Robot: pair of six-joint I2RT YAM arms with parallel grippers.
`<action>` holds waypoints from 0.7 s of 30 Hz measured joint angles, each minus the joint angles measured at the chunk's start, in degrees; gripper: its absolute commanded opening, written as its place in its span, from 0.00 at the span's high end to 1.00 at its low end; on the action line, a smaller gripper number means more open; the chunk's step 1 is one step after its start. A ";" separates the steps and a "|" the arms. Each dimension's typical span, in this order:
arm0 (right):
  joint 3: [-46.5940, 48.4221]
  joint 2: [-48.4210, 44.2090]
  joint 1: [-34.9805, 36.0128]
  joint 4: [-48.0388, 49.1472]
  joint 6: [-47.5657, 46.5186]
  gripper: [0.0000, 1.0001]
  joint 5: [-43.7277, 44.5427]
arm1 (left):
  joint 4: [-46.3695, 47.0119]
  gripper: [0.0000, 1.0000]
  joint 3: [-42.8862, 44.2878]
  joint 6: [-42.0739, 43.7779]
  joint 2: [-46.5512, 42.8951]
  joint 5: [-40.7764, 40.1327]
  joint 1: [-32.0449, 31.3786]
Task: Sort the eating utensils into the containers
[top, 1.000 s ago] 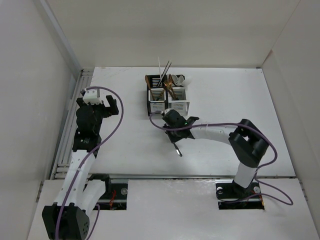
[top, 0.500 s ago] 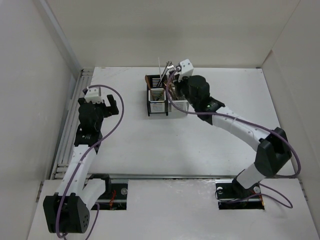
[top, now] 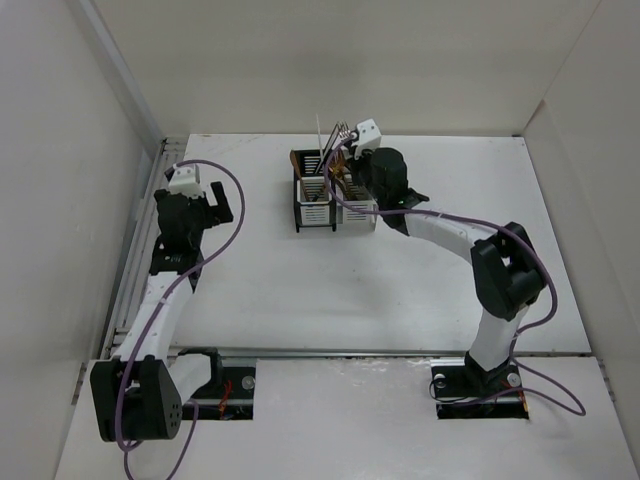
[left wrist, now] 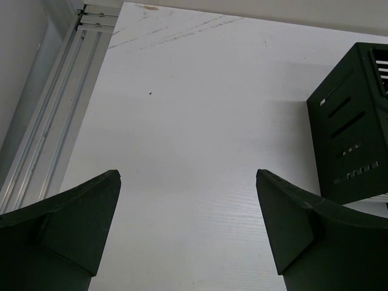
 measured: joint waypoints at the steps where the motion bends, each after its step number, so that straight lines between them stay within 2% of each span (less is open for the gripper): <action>1: -0.63 -0.04 0.00 1.05 0.46 1.00 -0.13 | 0.20 0.07 0.00 0.02 0.33 0.00 0.00; 8: -6.67 -0.07 0.00 3.61 3.50 1.00 -1.86 | 0.98 0.07 0.00 0.17 1.53 -0.02 -0.02; 9: -7.30 -0.07 0.00 3.56 3.69 0.96 -1.99 | 1.16 0.07 0.00 0.17 1.53 -0.02 -0.02; 10: -7.78 -0.07 0.00 3.61 3.82 0.85 -2.03 | 1.33 0.07 0.00 0.17 1.53 -0.02 -0.02; 12: -8.72 -0.17 0.00 3.72 4.35 0.71 -2.01 | 1.60 0.07 0.00 0.20 1.51 0.02 -0.02; 14: -9.70 -0.76 0.00 3.91 4.61 0.50 -2.19 | 1.68 0.07 0.00 0.20 1.44 0.02 -0.02; 20: -12.17 -7.93 0.00 3.80 4.83 0.31 -3.87 | 1.66 0.07 0.00 0.26 -0.17 0.13 -0.02; 21: -12.59 -10.01 0.00 3.52 4.94 0.23 -3.67 | 1.66 0.07 0.00 0.37 -0.59 0.20 -0.02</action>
